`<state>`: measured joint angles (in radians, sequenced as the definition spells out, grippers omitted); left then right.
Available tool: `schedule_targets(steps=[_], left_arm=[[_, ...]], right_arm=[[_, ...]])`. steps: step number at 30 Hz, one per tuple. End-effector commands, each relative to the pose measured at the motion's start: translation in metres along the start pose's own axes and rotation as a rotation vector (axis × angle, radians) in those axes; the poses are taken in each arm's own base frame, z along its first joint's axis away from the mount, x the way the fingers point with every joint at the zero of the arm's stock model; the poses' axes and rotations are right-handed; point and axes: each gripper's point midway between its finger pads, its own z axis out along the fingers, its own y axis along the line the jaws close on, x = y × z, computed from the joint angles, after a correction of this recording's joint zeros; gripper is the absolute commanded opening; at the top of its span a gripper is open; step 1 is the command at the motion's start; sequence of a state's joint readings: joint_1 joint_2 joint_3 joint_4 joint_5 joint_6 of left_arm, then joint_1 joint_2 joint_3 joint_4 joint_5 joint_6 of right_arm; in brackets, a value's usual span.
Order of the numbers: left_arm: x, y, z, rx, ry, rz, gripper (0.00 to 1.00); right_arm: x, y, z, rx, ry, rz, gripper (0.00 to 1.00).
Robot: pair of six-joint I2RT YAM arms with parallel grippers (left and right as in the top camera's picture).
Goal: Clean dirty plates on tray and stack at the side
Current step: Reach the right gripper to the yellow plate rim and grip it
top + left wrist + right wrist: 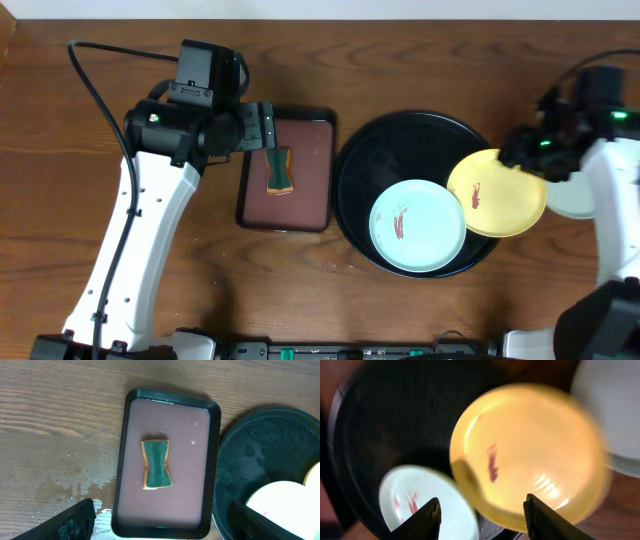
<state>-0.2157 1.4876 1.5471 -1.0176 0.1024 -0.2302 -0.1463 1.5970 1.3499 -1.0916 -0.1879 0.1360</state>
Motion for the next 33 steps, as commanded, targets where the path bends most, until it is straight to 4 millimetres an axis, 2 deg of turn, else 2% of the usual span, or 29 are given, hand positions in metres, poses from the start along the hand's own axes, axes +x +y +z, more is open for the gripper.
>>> schedule_targets(steps=[1, 6, 10, 12, 14, 18, 20, 26, 29, 30, 33], left_arm=[[-0.003, 0.001, -0.003, 0.001, -0.009, 0.004, 0.85], [-0.003, 0.001, -0.003, 0.001, -0.009, 0.004, 0.85], [-0.003, 0.001, -0.003, 0.001, -0.009, 0.004, 0.85], [-0.003, 0.001, -0.003, 0.001, -0.009, 0.004, 0.85], [-0.003, 0.001, -0.003, 0.001, -0.009, 0.004, 0.85], [-0.002, 0.001, -0.003, 0.001, -0.008, 0.004, 0.85], [-0.003, 0.001, -0.003, 0.001, -0.009, 0.004, 0.85], [-0.003, 0.001, -0.003, 0.001, -0.009, 0.004, 0.85], [-0.003, 0.001, -0.003, 0.001, -0.009, 0.004, 0.85], [-0.003, 0.001, -0.003, 0.001, -0.009, 0.004, 0.85], [-0.003, 0.001, -0.003, 0.001, -0.009, 0.004, 0.85]], right_arm=[[0.029, 0.006, 0.032, 0.063, 0.100, -0.081, 0.51], [0.065, 0.008, 0.065, 0.135, 0.171, -0.168, 0.51], [0.080, 0.014, 0.088, 0.129, 0.165, -0.180, 0.50], [0.085, 0.018, 0.098, 0.122, 0.156, -0.191, 0.46], [0.088, 0.022, 0.102, 0.114, 0.150, -0.211, 0.33], [0.083, 0.024, 0.104, 0.153, 0.113, -0.208, 0.14], [0.080, 0.025, 0.104, 0.155, 0.097, -0.188, 0.01], [0.054, 0.036, 0.105, 0.119, -0.005, -0.218, 0.01], [0.038, 0.052, 0.105, 0.051, -0.071, -0.285, 0.01], [0.036, 0.060, 0.105, 0.013, -0.078, -0.305, 0.01], [0.039, 0.059, 0.105, 0.015, -0.065, -0.301, 0.01]])
